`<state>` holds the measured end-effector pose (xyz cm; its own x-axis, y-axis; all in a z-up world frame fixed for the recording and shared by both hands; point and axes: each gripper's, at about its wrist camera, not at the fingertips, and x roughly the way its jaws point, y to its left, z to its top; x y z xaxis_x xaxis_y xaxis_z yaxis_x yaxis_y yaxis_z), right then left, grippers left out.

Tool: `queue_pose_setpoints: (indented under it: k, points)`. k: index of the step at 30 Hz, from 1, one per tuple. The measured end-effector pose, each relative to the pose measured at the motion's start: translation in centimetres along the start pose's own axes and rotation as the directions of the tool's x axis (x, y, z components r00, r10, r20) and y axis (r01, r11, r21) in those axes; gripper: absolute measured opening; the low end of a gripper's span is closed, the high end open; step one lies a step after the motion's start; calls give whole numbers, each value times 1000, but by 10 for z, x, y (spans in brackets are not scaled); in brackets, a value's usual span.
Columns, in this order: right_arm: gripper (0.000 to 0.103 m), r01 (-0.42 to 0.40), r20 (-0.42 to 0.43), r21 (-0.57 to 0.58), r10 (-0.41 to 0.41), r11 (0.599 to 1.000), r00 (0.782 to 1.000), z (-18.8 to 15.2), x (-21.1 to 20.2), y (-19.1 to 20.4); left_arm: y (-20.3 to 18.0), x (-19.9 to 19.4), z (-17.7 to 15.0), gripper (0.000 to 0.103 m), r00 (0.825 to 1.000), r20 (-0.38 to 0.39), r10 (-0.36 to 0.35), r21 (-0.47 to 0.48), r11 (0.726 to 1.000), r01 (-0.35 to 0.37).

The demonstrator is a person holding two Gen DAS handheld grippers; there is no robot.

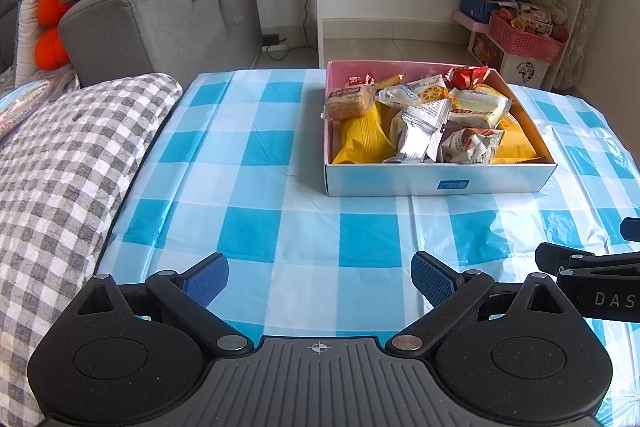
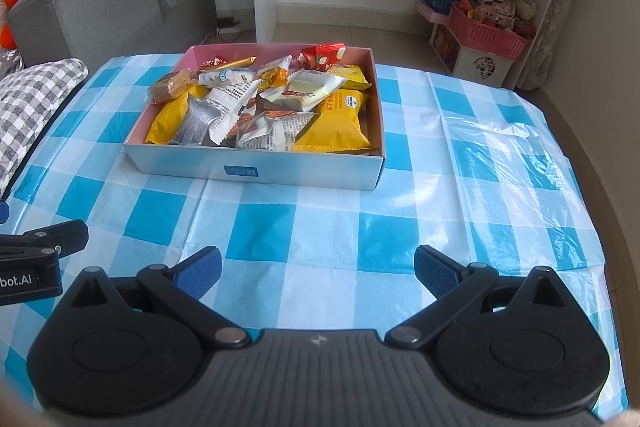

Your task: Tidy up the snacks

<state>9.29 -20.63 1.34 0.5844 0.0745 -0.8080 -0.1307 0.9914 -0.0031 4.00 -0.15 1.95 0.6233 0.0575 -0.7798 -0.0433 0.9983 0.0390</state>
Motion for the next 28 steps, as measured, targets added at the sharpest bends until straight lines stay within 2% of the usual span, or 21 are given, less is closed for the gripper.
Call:
queue_pose_setpoints:
  k: [28]
  points:
    - [103,6,-5,-7,-6,1000,1000,-1,1,0,-1,2,-3,99,1000,-13,-7,9,1000,7]
